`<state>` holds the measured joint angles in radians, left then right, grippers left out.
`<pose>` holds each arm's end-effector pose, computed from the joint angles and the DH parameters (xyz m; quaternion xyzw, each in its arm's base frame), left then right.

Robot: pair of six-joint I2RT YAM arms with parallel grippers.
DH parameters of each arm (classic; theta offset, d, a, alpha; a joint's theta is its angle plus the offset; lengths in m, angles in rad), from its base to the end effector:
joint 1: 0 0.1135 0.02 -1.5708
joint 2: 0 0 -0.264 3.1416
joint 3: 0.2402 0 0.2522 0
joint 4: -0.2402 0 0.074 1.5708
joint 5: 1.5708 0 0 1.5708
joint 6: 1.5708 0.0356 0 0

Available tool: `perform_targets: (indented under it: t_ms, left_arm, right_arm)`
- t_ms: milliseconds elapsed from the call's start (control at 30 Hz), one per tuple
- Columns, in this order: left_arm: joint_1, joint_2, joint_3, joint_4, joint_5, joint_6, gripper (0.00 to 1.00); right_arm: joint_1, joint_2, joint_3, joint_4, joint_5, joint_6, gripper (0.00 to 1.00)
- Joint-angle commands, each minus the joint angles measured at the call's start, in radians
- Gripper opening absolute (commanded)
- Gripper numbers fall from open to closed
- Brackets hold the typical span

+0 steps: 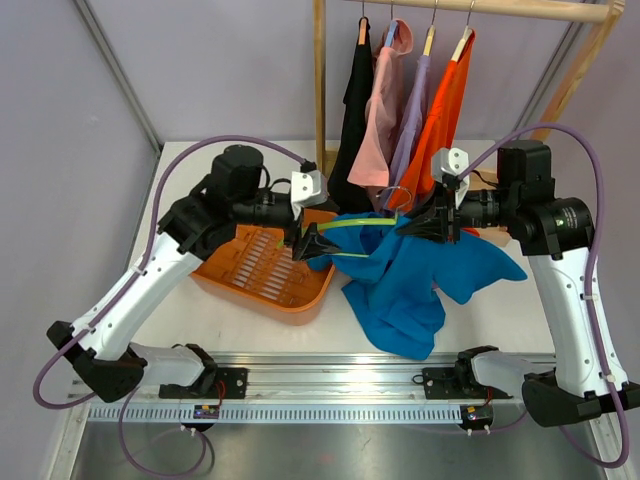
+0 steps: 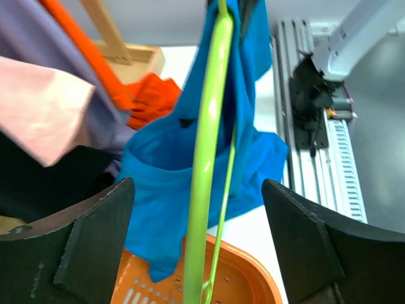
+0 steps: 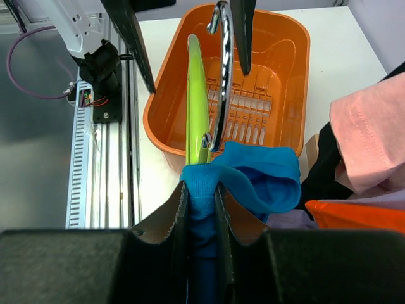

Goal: Remove the t-shirt from the hanger
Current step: Remove the tshirt from the hanger

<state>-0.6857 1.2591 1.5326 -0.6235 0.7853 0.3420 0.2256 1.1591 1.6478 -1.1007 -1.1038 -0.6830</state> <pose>0.1790 -0.1790 0.4547 0.5631 0.5515 -0.3995 0.4682 0.1646 0.0704 0.4717 -0.5489 0.5728 0.3640 0.4880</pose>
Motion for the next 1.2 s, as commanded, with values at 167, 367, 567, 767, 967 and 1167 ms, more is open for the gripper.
perform_targets:
  t_ms: [167, 367, 567, 767, 967, 1167]
  left_arm:
    - [-0.080, 0.074, 0.113, -0.080, -0.103, 0.107, 0.61]
    - [-0.107, 0.086, 0.132, -0.107, -0.150, 0.138, 0.09]
    - [-0.112, 0.089, 0.133, -0.099, -0.233, 0.059, 0.00]
    - [-0.109, 0.102, 0.164, -0.101, -0.342, -0.110, 0.00]
    - [-0.107, 0.085, 0.098, 0.011, -0.340, -0.319, 0.00]
    - [-0.107, 0.077, 0.048, 0.059, -0.333, -0.419, 0.00]
  right_arm:
    - [0.024, 0.004, 0.037, 0.010, -0.059, -0.035, 0.00]
    - [0.026, 0.008, 0.023, 0.012, -0.034, -0.030, 0.00]
    - [0.026, 0.010, 0.010, 0.062, -0.018, 0.031, 0.00]
    - [0.024, 0.017, -0.026, 0.223, 0.177, 0.256, 0.19]
    - [0.024, -0.013, -0.034, 0.285, 0.372, 0.347, 0.62]
    - [-0.012, -0.044, 0.036, 0.285, 0.473, 0.390, 0.75]
